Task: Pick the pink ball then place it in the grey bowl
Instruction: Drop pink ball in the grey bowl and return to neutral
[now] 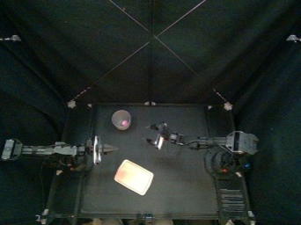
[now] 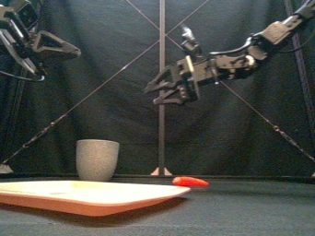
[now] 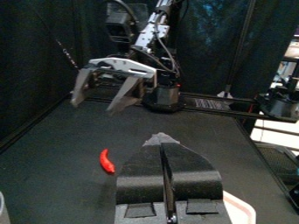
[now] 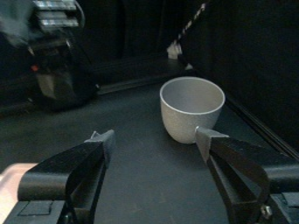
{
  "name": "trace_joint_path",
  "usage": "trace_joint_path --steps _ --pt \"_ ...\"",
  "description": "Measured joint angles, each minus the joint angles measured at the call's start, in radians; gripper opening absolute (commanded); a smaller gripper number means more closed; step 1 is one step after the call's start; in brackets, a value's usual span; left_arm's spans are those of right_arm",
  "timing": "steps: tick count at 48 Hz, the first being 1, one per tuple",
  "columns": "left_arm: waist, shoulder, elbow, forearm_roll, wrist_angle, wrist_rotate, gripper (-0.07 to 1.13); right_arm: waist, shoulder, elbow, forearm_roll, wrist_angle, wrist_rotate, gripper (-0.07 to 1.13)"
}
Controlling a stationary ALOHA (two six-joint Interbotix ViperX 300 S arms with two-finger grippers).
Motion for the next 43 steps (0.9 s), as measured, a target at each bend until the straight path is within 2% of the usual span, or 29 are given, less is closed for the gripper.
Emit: trace_joint_path --steps 9,15,30,43 --pt "0.002 0.002 0.006 0.000 0.000 0.000 0.11 0.124 -0.150 0.167 0.034 -0.040 -0.003 1.06" --pt "0.002 0.002 0.017 0.000 0.000 0.000 0.11 0.172 -0.239 0.245 0.038 -0.041 -0.002 1.06" --pt "0.003 0.002 0.057 -0.034 0.002 0.000 0.11 0.184 -0.380 0.364 0.084 -0.017 0.000 1.06" --pt "0.003 0.000 0.069 -0.052 0.002 0.000 0.11 0.186 -0.423 0.390 0.118 0.041 0.002 1.06"
